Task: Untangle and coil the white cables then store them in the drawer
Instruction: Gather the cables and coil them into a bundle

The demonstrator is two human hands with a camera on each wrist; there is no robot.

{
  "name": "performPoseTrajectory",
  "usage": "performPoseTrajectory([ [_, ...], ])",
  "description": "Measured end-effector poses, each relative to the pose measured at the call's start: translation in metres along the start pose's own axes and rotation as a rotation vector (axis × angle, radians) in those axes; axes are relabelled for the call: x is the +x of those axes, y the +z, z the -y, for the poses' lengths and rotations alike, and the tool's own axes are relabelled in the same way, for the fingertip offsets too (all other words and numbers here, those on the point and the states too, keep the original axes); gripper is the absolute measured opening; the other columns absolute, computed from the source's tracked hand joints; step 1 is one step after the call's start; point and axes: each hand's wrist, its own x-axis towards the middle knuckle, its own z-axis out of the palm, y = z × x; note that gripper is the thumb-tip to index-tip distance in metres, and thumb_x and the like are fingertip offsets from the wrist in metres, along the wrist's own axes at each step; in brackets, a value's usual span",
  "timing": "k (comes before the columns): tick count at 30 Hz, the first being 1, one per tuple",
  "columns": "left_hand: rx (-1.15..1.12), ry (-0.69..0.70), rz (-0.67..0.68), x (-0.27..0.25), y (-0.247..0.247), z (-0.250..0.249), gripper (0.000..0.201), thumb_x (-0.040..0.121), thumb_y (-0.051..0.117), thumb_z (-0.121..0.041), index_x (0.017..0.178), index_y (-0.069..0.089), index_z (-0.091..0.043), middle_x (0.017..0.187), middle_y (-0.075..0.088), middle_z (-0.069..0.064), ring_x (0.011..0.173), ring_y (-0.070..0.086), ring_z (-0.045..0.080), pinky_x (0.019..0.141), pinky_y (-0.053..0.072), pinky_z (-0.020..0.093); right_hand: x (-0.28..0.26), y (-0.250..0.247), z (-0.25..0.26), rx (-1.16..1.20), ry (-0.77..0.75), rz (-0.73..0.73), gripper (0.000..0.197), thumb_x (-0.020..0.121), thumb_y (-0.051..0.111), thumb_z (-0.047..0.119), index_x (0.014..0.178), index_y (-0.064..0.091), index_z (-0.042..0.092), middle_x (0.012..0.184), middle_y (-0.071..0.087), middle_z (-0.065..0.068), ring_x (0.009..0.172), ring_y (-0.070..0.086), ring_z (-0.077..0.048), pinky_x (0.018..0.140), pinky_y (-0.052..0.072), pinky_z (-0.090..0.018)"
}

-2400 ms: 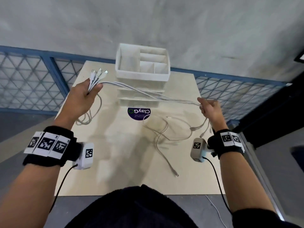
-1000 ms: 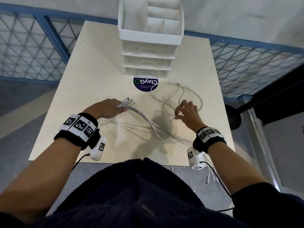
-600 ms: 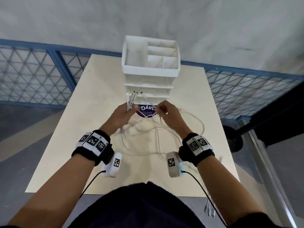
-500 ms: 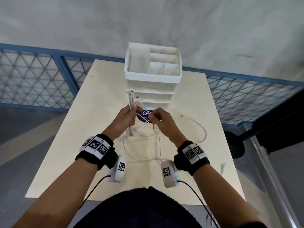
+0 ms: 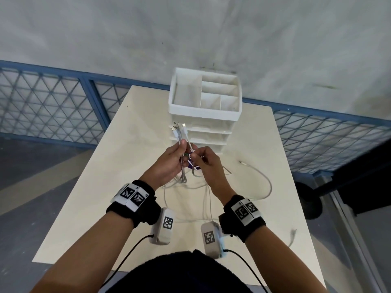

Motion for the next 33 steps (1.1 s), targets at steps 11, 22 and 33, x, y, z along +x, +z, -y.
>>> performPoseTrajectory([
  [11, -0.206, 0.029, 0.186, -0.004, 0.003, -0.032, 0.039, 0.1, 0.019, -0.035, 0.072, 0.039, -0.018, 0.087, 0.072, 0.005, 0.099, 0.066, 0.016, 0.085, 0.05, 0.023, 0.004, 0.001, 0.008, -0.125, 0.077, 0.49, 0.026, 0.083, 0.068, 0.012, 0.108, 0.062, 0.008, 0.104, 0.067, -0.001, 0.099, 0.061, -0.007, 0.091, 0.044, -0.015],
  [22, -0.102, 0.278, -0.018, -0.016, -0.018, -0.064, 0.04, 0.1, 0.019, -0.04, 0.071, 0.038, -0.021, 0.052, 0.025, -0.011, 0.042, 0.018, 0.004, 0.045, 0.02, 0.02, 0.025, -0.011, 0.031, -0.76, -0.098, 0.55, 0.027, 0.089, 0.058, 0.039, 0.09, 0.066, 0.013, 0.059, 0.061, 0.03, 0.073, 0.052, 0.015, 0.096, 0.02, -0.029],
  [33, -0.133, 0.479, -0.11, -0.03, -0.031, -0.105, 0.039, 0.101, 0.018, -0.039, 0.072, 0.037, -0.021, 0.049, 0.024, -0.012, 0.041, 0.017, 0.003, 0.04, 0.015, 0.019, 0.032, -0.015, 0.025, -0.61, 0.062, 0.51, 0.051, 0.08, 0.068, 0.044, 0.043, 0.048, 0.015, 0.048, 0.056, -0.016, 0.04, 0.054, -0.008, 0.053, 0.042, -0.014],
])
